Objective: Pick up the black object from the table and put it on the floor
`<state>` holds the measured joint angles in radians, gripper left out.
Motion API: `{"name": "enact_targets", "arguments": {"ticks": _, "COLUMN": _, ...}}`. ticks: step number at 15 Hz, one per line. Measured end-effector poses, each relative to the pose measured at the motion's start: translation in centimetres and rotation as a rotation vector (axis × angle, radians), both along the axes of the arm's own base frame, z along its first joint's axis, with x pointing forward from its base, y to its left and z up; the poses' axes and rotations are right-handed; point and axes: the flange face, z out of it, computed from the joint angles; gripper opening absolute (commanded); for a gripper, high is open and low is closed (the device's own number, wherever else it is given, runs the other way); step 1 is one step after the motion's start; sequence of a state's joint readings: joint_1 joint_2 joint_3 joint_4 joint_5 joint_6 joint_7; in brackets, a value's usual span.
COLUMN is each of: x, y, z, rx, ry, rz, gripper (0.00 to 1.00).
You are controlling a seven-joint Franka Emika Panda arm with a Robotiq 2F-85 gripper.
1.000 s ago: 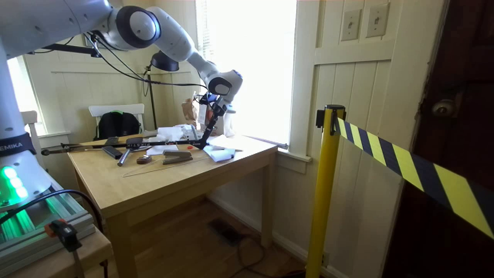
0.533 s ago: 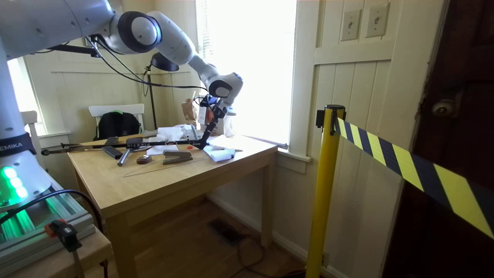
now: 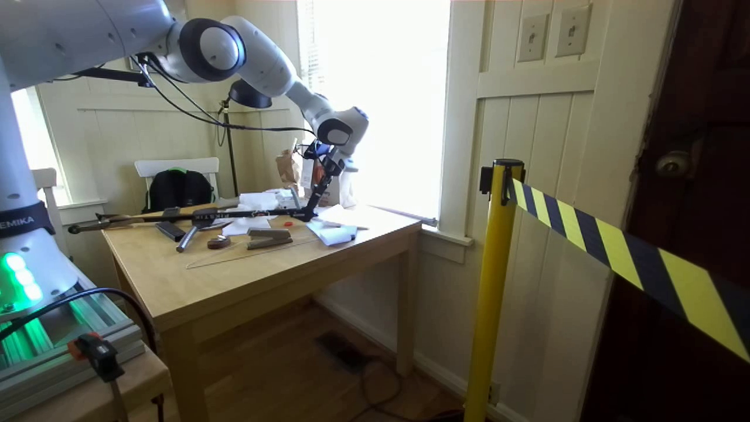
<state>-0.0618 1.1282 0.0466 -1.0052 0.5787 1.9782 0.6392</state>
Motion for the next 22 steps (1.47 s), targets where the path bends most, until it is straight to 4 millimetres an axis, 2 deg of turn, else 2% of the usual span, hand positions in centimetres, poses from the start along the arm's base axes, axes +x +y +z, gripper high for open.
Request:
{"name": "enact_targets", "arguments": {"ticks": 3, "x": 0.2, "y": 0.2, "z": 1.4, "rx": 0.012, "ry": -0.010, "rz": 0.020, "gripper": 0.09}}
{"name": "enact_targets", "arguments": {"ticks": 6, "x": 0.3, "y": -0.1, "z": 3.8, "rx": 0.023, "ry": -0.028, "rz": 0.045, "gripper": 0.09}}
{"name": "enact_targets", "arguments": {"ticks": 13, "x": -0.6, "y": -1.6, "z": 12.4, "rx": 0.035, "ry": -0.109, "rz": 0.118, "gripper": 0.08}}
{"name": "enact_targets", "arguments": {"ticks": 22, "x": -4.5, "y": -1.0, "z": 23.0, "rx": 0.021, "ry": -0.273, "rz": 0.233, "gripper": 0.09}}
